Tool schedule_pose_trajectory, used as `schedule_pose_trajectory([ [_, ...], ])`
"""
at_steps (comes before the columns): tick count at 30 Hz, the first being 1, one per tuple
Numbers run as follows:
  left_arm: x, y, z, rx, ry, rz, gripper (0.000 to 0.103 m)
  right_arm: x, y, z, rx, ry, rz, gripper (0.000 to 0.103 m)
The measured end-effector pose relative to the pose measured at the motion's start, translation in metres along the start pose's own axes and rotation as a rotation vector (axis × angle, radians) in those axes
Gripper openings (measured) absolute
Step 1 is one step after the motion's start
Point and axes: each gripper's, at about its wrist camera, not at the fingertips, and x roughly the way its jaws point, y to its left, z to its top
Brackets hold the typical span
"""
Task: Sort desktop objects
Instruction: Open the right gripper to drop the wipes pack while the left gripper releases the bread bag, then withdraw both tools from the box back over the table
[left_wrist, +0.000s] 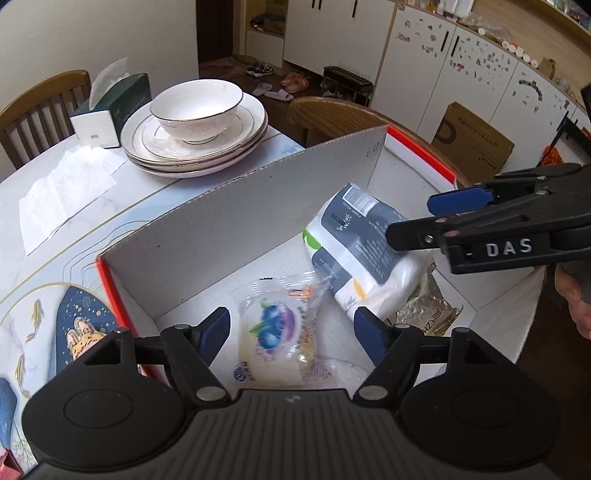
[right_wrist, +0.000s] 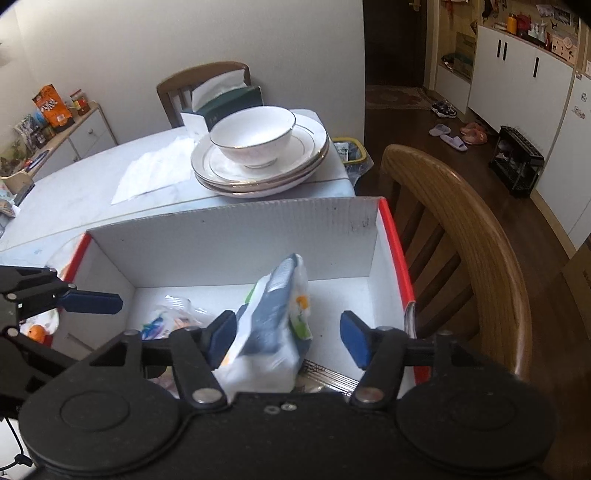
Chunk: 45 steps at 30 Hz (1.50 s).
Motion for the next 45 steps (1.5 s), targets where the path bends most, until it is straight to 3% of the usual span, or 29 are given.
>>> schedule_pose_trajectory([
  [10, -0.038, -0.001, -0.010, -0.019, -0.085, -0.009, 0.073, -0.029, 0.019, -0.008, -0.035, -0.045, 0.069, 0.065],
  [21, -0.078, 0.009, -0.031, -0.044, -0.175, 0.013, 0.073, -0.051, 0.043, -0.018, -0.060, -0.092, 0.119, 0.075],
  [26, -0.095, 0.019, -0.044, -0.050, -0.199, 0.010, 0.080, -0.062, 0.057, -0.024, -0.053, -0.120, 0.106, 0.080],
  [45, -0.154, 0.093, -0.115, -0.115, -0.260, -0.023, 0.088, -0.079, 0.161, -0.050, -0.056, -0.152, 0.110, 0.087],
])
